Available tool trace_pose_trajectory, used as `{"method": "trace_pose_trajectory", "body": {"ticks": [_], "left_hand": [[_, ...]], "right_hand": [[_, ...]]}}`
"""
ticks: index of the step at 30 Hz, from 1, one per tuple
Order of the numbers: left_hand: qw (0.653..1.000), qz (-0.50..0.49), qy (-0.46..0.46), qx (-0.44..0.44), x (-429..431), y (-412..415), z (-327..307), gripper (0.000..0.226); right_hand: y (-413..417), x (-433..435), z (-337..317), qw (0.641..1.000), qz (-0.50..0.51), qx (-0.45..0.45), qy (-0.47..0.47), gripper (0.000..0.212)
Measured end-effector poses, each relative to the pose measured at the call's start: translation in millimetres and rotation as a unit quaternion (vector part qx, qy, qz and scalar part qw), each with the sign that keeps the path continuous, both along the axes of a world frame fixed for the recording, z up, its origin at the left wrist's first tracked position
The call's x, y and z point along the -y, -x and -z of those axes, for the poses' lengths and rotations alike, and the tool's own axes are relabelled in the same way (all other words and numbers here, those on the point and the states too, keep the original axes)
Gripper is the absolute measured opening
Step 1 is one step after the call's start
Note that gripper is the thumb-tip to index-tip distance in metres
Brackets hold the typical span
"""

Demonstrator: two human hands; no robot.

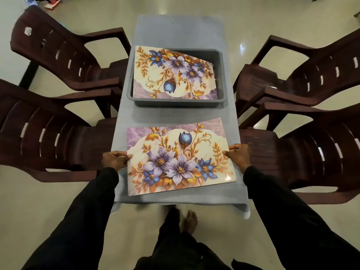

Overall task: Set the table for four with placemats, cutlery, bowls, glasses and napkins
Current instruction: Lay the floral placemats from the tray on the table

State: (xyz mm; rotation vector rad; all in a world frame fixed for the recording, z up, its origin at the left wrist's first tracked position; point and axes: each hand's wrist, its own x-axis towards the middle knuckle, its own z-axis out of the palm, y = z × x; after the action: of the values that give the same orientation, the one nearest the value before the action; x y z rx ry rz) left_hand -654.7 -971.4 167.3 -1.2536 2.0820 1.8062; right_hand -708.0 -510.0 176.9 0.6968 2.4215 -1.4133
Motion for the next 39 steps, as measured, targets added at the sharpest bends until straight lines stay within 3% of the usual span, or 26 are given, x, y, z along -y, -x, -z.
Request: {"method": "trace_pose_trajectory", "body": {"ticks": [11, 15, 19, 23, 25, 28, 30, 33, 36, 39], "left_hand": [[0.999, 0.012, 0.045, 0.027, 6.6, 0.4, 35.0, 0.018], [0.990, 0.031, 0.136, -0.005, 8.9, -1.7, 33.6, 0.017], [0.979, 0.095, 0.168, -0.062, -5.8, -2.3, 22.9, 0.028], [0.965, 0.171, 0.178, -0.086, -30.2, -0.3, 20.5, 0.037], [0.942, 0.243, 0.200, -0.114, -41.5, 1.8, 21.0, 0.040], [0.910, 0.358, 0.188, -0.091, -50.4, 7.7, 26.6, 0.059], [0.857, 0.456, 0.227, -0.081, -50.3, 9.9, 38.2, 0.074], [0.766, 0.570, 0.258, -0.146, -52.8, 8.1, 53.0, 0.085], [0.690, 0.638, 0.272, -0.207, -62.5, 6.4, 60.6, 0.093], [0.626, 0.689, 0.305, -0.200, -72.2, 2.4, 72.5, 0.098]], "right_hand": [[9.7, 6.1, 28.0, 0.997, -0.007, 0.020, -0.077, 0.014], [6.5, 13.7, 30.6, 0.986, -0.021, -0.002, -0.165, 0.016], [-17.4, 49.0, 35.4, 0.974, -0.077, -0.049, -0.209, 0.033], [-44.4, 97.4, 53.3, 0.945, -0.180, -0.012, -0.275, 0.083], [-51.4, 112.0, 64.1, 0.932, -0.200, 0.016, -0.301, 0.102], [-50.8, 113.5, 75.3, 0.916, -0.232, 0.013, -0.326, 0.112], [-42.2, 102.6, 81.2, 0.906, -0.260, -0.005, -0.335, 0.113], [-19.5, 79.2, 84.4, 0.881, -0.340, -0.010, -0.330, 0.115], [7.5, 60.3, 77.3, 0.839, -0.422, -0.024, -0.342, 0.111], [33.5, 53.2, 68.0, 0.810, -0.477, -0.023, -0.342, 0.109]]}}
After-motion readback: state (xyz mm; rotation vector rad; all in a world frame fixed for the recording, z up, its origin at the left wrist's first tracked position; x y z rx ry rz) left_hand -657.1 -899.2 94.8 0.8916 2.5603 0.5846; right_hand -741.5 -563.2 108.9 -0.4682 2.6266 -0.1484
